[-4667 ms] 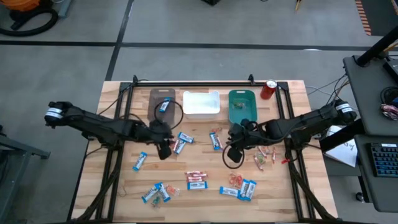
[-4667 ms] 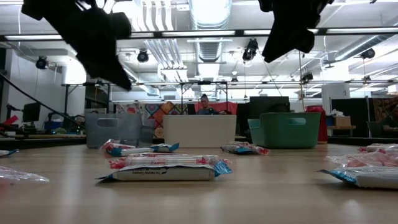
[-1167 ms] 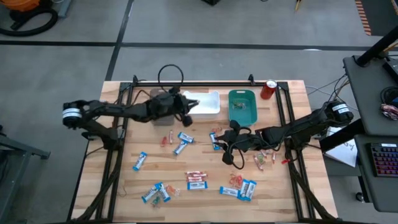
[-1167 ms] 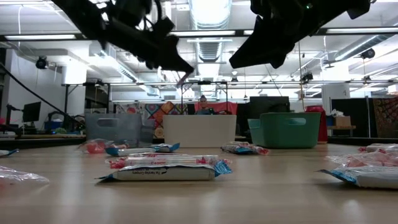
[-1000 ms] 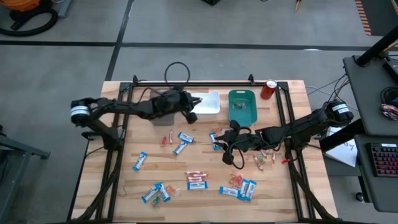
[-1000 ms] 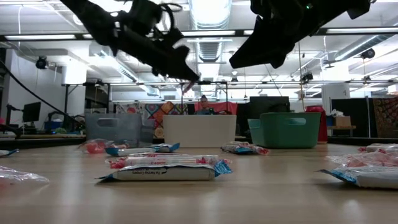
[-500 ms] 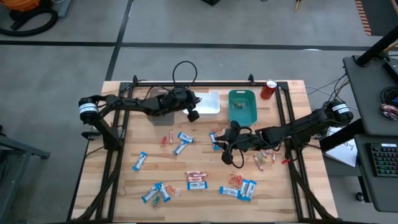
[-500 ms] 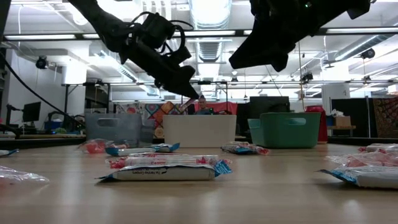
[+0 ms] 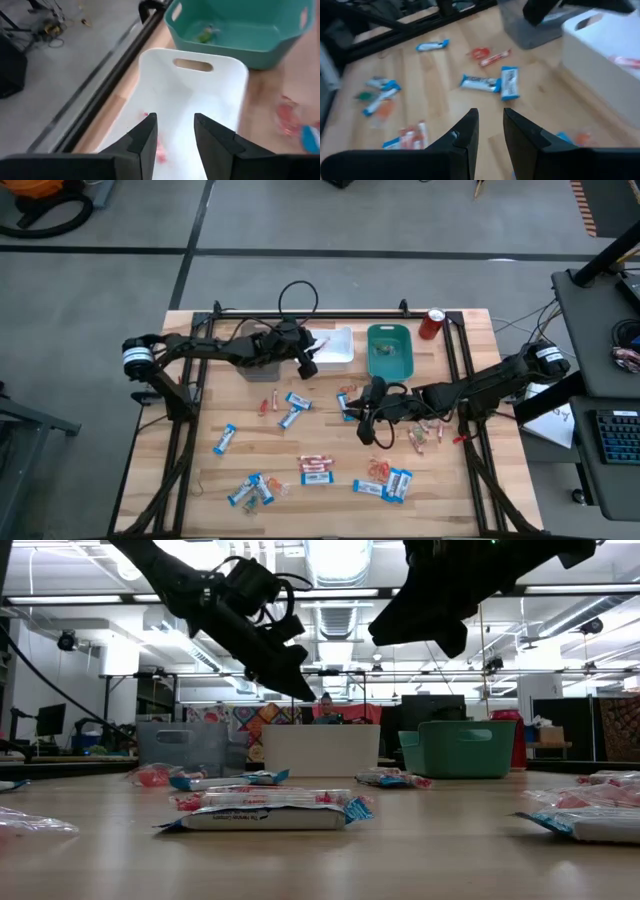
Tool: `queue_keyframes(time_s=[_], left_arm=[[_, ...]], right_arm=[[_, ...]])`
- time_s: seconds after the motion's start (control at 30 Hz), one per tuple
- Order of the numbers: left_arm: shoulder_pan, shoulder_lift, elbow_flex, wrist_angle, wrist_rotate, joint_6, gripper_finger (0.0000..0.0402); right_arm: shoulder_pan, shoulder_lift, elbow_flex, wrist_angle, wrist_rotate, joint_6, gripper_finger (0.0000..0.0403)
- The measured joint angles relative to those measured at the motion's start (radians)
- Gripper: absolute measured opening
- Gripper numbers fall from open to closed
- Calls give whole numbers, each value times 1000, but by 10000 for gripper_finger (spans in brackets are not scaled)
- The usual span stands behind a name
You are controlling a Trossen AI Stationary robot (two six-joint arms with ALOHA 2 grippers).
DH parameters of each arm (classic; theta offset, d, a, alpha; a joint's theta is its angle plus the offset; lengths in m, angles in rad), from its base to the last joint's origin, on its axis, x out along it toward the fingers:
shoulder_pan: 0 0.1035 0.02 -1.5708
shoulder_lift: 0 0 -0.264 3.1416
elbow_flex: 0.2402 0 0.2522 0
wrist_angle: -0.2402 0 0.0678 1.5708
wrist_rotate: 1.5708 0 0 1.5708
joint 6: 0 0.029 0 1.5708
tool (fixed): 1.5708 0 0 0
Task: Sort candy
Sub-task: Put the white chocolate into the gray bin
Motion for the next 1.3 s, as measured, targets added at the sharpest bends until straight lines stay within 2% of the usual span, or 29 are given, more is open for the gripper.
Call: queue_keyframes(time_s=[0.13,0.3,0.5,0.77,0.83,0.97,1.3], left_arm=[[-44,-61,0,-85,0,-9,101],[-137,-150,-2,-123,0,-10,87],[-284,-257,-42,-113,1,-1,78],[-456,-386,-185,-20,0,-5,78],[-476,-412,-210,4,-1,-6,78],[-485,-448,-230,7,-1,-10,78],[-483,-465,-230,8,-4,45,77]], right_arm=[[0,2,0,1,-134,77,82],[0,12,0,-20,-167,218,82],[23,12,30,-141,-295,341,82],[109,19,169,-591,-297,569,82],[130,20,204,-726,-297,629,82],[167,20,233,-883,-312,800,82],[325,90,229,-876,-517,1250,82]])
